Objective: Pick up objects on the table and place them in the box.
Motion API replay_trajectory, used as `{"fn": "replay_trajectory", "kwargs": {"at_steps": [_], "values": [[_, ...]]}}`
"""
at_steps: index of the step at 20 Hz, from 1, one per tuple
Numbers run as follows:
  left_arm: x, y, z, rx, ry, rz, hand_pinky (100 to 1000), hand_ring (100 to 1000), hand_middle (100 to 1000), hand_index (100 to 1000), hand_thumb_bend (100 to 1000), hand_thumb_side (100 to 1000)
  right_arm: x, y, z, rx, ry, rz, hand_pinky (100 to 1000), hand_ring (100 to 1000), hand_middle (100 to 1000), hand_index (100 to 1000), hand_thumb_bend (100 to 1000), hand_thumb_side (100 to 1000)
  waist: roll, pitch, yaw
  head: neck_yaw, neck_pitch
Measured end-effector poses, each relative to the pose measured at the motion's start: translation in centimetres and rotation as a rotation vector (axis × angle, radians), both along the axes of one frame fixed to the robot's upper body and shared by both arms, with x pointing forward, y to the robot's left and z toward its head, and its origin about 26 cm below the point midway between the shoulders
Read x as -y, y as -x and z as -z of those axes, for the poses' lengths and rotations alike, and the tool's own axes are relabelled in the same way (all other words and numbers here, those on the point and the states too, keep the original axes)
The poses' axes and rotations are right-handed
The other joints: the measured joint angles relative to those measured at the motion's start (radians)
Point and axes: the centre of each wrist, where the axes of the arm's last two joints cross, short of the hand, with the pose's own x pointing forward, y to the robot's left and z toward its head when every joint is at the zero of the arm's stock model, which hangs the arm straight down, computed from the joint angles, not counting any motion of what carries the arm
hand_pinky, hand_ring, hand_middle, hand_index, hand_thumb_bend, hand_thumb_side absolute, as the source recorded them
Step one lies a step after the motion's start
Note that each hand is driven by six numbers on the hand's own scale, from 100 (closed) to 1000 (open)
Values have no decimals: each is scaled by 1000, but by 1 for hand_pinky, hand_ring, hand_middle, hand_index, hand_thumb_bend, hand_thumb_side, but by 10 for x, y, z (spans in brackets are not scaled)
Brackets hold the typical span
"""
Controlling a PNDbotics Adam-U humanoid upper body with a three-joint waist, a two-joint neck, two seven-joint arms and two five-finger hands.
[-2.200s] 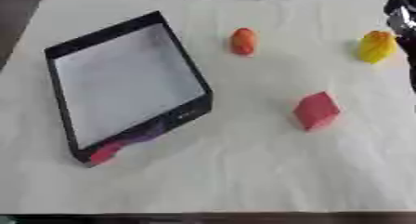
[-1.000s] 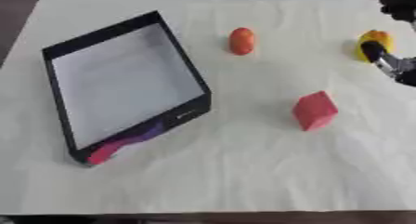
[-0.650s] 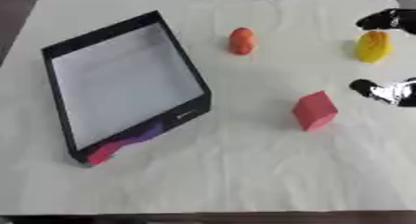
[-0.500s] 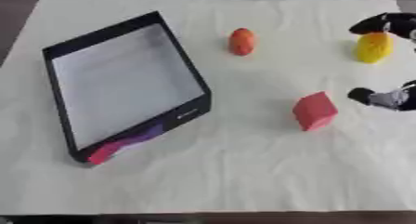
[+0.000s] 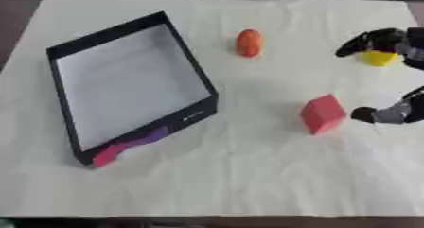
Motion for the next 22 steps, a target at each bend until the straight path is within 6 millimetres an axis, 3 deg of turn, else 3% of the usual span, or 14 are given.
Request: {"fn": "replay_trajectory", "kwargs": {"at_steps": [9,22], "values": [[2,-1,-1,0,-4,11,705,633,769,826,318,627,-10,-5,-6,-82,80,-35,885,863,836,889,490,452,-1,0,7,-7,0],[3,-1,-2,3,0,15,704,631,769,826,312,636,-22,-7,4,-156,147,-9,882,840,818,879,502,476,-1,14,13,-27,0]]}}
